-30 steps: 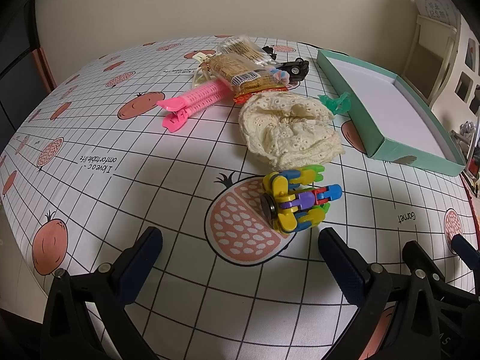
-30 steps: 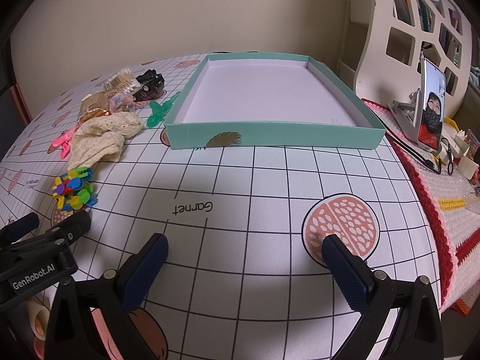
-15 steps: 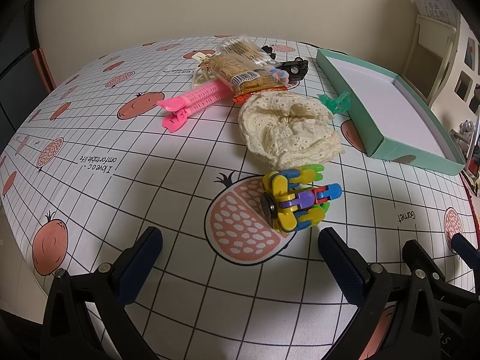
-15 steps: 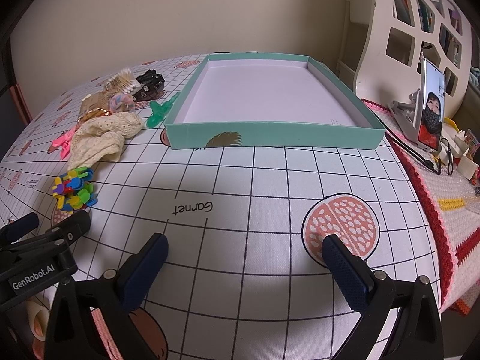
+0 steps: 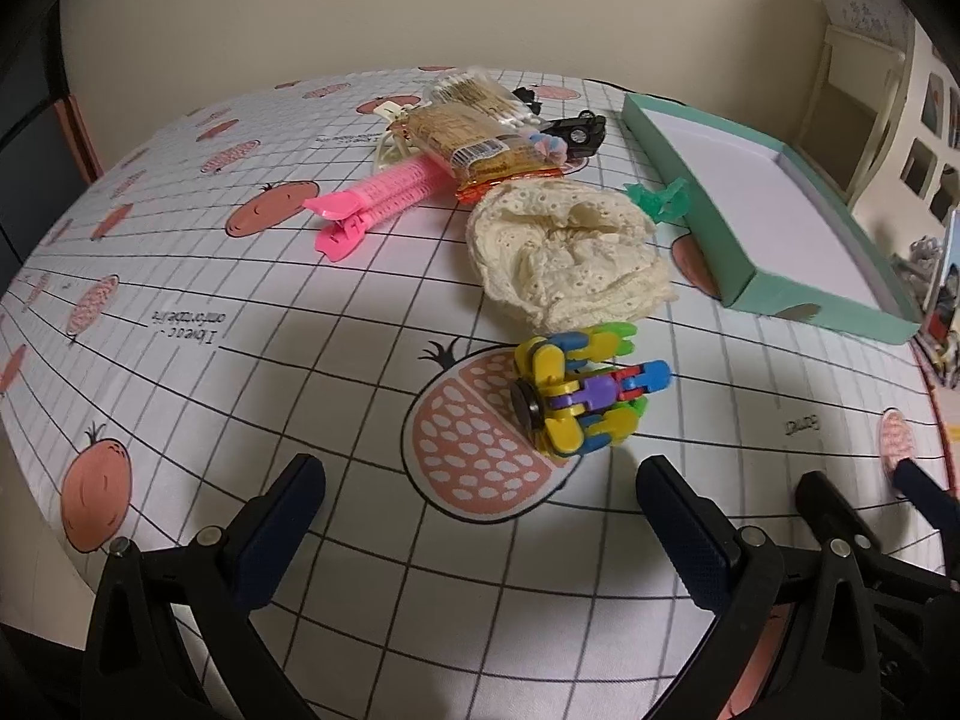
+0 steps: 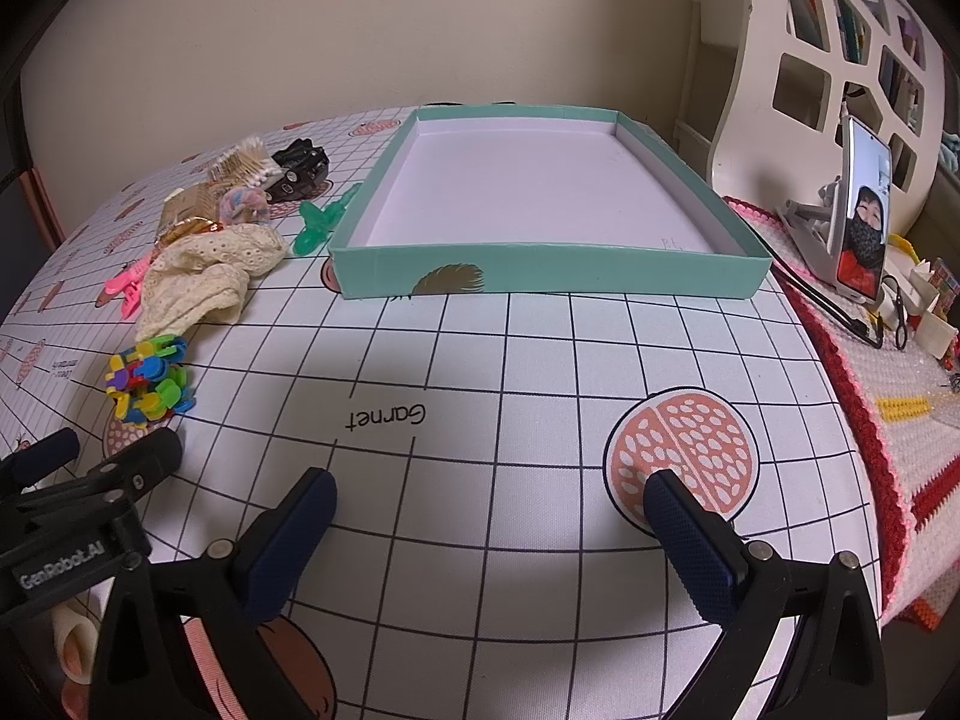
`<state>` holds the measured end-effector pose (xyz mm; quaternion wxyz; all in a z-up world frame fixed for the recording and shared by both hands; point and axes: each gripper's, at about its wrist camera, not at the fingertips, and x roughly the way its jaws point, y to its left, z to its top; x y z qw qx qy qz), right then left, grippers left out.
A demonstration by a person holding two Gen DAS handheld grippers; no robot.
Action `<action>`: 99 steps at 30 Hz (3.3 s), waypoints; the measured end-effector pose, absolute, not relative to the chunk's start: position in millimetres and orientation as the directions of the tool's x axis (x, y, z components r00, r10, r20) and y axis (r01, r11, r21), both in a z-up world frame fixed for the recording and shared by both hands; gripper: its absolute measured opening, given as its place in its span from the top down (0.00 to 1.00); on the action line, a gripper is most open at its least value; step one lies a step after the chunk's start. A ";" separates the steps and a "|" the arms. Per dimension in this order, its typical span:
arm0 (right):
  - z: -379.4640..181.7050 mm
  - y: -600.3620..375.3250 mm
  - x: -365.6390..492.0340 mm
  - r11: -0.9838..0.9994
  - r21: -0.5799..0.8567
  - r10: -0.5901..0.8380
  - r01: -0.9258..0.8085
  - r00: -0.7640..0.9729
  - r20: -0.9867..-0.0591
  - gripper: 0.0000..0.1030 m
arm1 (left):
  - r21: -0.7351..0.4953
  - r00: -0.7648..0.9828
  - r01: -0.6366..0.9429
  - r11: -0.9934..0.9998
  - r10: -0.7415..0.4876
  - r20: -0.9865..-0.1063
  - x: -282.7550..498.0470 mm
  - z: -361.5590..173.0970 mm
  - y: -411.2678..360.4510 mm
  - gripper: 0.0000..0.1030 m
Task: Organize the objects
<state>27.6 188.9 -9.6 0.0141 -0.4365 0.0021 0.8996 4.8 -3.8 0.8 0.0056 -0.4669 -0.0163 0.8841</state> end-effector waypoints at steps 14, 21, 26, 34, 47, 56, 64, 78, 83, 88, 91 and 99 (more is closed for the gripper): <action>34.7 190.3 13.2 -0.998 0.065 -0.056 0.011 -0.669 -0.741 0.00 | -0.094 -0.566 0.123 -0.988 0.008 -0.824 -7.5 42.1 -23.7 0.00; 50.2 165.7 2.5 -0.991 0.077 -0.131 0.111 -0.660 -0.740 0.00 | -0.018 -0.515 0.120 -0.993 -0.046 -0.856 -43.2 70.1 -43.8 0.00; 43.8 145.8 -7.5 -0.979 0.122 -0.197 0.163 -0.614 -0.765 0.00 | -0.076 -0.449 0.105 -0.992 0.021 -0.893 -60.5 66.9 -51.1 0.00; 28.9 112.6 -14.3 -0.962 0.124 -0.243 0.245 -0.551 -0.798 0.00 | -0.102 -0.351 0.081 -0.992 0.067 -0.934 -88.9 52.5 -47.2 0.00; 9.8 91.2 -11.3 -0.932 0.128 -0.297 0.338 -0.513 -0.806 0.01 | -0.134 -0.293 0.020 -0.991 0.123 -0.948 -102.8 39.9 -36.0 0.04; 1.0 80.5 -8.3 -0.917 0.133 -0.322 0.375 -0.504 -0.801 0.11 | -0.149 -0.272 0.029 -0.988 0.136 -0.953 -107.2 34.1 -36.5 0.12; 2.6 88.7 -7.2 -0.919 0.144 -0.331 0.367 -0.521 -0.787 0.29 | -0.150 -0.248 0.034 -0.988 0.137 -0.959 -110.4 28.1 -35.3 0.23; -2.2 102.6 0.1 -0.934 0.156 -0.308 0.321 -0.507 -0.805 0.55 | -0.142 -0.220 0.027 -0.990 0.133 -0.966 -111.2 22.7 -32.1 0.38; 1.2 98.5 -17.8 -0.942 0.154 -0.294 0.299 -0.509 -0.809 0.56 | -0.104 -0.228 0.006 -0.995 0.100 -0.969 -109.6 24.4 -27.7 0.40; 1.8 104.1 -23.9 -0.948 0.163 -0.286 0.272 -0.514 -0.809 0.56 | -0.120 -0.230 -0.014 -0.993 0.119 -0.966 -106.7 28.7 -27.0 0.52; 2.3 107.5 -26.4 -0.953 0.162 -0.276 0.255 -0.517 -0.810 0.56 | -0.139 -0.229 -0.027 -0.990 0.141 -0.963 -105.2 30.9 -26.9 0.63; 0.3 118.6 -53.2 -0.959 0.172 -0.267 0.224 -0.519 -0.812 0.56 | -0.162 -0.213 -0.058 -0.985 0.171 -0.962 -99.9 35.6 -27.1 0.85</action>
